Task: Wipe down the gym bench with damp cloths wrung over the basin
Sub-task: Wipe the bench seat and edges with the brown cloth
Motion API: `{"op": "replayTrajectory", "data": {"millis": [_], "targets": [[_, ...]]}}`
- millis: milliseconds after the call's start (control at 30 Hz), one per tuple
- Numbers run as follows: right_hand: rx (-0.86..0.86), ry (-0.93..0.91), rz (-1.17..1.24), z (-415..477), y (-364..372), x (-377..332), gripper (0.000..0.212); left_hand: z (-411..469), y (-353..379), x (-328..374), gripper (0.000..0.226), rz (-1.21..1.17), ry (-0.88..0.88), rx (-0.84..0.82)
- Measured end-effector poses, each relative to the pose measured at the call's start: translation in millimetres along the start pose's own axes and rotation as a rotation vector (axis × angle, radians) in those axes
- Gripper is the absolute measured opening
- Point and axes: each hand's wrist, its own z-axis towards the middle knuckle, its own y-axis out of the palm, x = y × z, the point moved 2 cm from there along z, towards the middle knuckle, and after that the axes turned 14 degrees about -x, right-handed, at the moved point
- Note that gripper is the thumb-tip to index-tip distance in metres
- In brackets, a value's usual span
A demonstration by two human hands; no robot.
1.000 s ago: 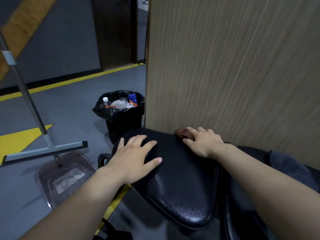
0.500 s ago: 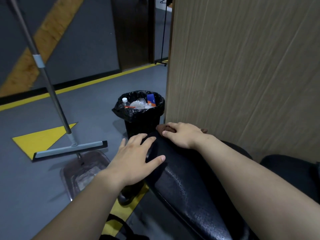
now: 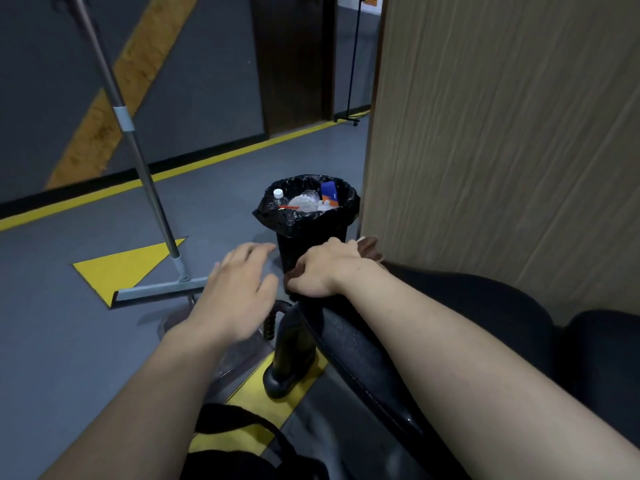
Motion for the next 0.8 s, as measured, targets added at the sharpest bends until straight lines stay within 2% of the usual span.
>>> {"op": "replayTrajectory", "data": {"millis": [133,233,333,467,567,800], "targets": [[0.009,-0.106,-0.084,-24,15,-17,0.055,-9,2,-2,0.063,-0.012,0.013,-0.016],[0.047,-0.186,-0.009,-51,32,-21,0.056,-14,6,0,0.064,-0.013,0.086,-0.063],[0.150,-0.238,-0.019,-77,49,-17,0.045,-19,11,0,0.062,-0.038,0.131,-0.121],[0.272,-0.180,-0.004,-105,69,-18,0.084,-27,15,4,0.058,-0.053,0.150,-0.159],[0.329,-0.115,-0.045,-120,81,-14,0.086,-31,19,16,0.058,-0.040,0.181,-0.189],[0.273,-0.080,0.031,-170,98,22,0.088,-36,34,59,0.054,0.031,0.313,-0.242]]}}
